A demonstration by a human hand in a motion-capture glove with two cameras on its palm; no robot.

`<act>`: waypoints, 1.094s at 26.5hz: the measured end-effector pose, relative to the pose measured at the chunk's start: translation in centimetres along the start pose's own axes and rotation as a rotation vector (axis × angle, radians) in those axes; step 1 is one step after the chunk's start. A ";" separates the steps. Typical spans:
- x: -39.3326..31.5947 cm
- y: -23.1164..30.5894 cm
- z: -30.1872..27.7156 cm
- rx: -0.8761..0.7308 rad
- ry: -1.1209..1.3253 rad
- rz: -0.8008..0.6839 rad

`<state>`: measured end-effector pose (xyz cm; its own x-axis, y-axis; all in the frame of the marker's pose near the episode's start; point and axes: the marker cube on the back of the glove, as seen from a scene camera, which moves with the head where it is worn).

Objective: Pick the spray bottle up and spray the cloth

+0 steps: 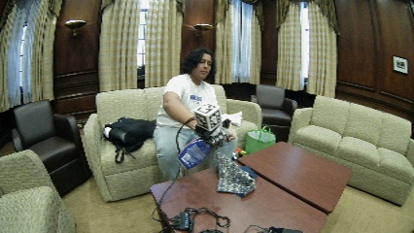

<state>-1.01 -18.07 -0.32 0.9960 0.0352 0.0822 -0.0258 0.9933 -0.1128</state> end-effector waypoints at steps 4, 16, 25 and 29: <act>-2.5 -1.1 3.6 -0.114 0.152 -0.032; -2.6 -2.8 12.6 -0.349 0.562 -0.113; -4.9 -3.0 15.8 -0.398 0.520 -0.034; -4.3 -3.0 15.6 -0.413 0.610 -0.082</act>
<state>-6.51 -19.44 15.15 0.8669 -0.2243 -0.4451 -0.0349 0.8635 -0.5031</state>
